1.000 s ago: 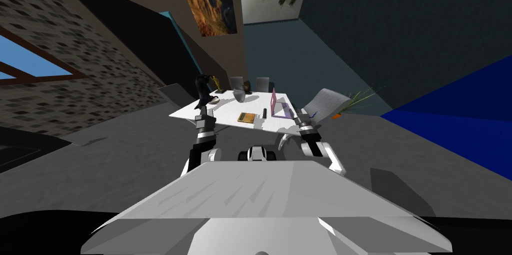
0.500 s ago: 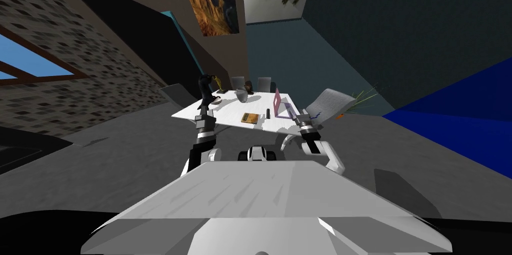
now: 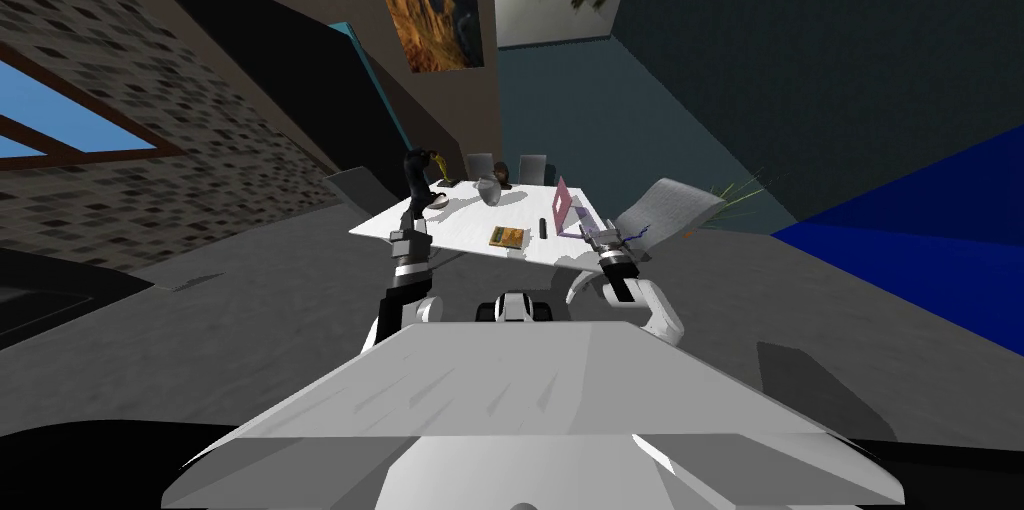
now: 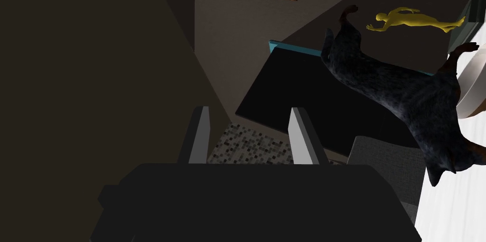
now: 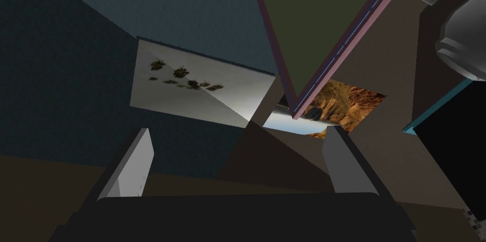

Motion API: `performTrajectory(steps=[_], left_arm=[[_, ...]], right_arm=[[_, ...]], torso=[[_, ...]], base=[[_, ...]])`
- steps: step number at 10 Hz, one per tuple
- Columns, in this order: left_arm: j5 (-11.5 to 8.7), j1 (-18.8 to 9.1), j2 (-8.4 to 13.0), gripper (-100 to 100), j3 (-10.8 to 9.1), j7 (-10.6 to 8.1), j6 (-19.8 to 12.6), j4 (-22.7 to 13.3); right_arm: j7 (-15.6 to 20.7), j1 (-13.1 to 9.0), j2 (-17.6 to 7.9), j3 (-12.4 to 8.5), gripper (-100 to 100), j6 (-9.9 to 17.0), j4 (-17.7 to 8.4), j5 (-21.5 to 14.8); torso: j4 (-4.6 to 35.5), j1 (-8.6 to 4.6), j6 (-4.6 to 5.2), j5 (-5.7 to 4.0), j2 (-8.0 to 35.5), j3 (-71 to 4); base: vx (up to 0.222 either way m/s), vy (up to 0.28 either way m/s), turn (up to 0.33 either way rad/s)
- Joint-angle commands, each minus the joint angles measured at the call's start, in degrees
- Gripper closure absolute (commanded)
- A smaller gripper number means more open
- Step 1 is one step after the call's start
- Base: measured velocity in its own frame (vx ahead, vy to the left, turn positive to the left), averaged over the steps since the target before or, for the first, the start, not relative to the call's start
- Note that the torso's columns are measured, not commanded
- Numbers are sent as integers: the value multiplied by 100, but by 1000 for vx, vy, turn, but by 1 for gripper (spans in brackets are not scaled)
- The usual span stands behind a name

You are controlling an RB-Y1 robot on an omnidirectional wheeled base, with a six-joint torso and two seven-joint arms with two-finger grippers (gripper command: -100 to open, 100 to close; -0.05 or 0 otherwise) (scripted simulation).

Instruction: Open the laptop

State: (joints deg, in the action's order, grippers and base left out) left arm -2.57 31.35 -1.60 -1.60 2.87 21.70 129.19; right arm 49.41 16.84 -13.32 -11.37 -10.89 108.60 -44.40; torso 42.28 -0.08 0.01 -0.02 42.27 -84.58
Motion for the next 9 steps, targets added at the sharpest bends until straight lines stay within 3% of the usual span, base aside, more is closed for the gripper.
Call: performTrajectory(steps=[1,2,7,9], left_arm=[[0,0,0,0,0,0,0,0],[0,0,0,0,0,0,0,0],[0,0,0,0,1,0,0,0],[0,0,0,0,0,0,0,0]], right_arm=[[434,-144,34,-76,-100,128,-292,-343],[485,-144,34,-76,-100,128,-292,-343],[1389,-468,25,-194,-100,451,-888,-1021],[1587,-524,12,-213,-100,506,-988,-1135]], torso=[[0,5,-1,0,1,1],[0,17,-2,4,-3,-1],[0,10,-1,3,-3,-2],[1,-3,1,-1,6,3]], base=[[32,94,39],[17,80,11],[26,98,39],[13,62,13]])
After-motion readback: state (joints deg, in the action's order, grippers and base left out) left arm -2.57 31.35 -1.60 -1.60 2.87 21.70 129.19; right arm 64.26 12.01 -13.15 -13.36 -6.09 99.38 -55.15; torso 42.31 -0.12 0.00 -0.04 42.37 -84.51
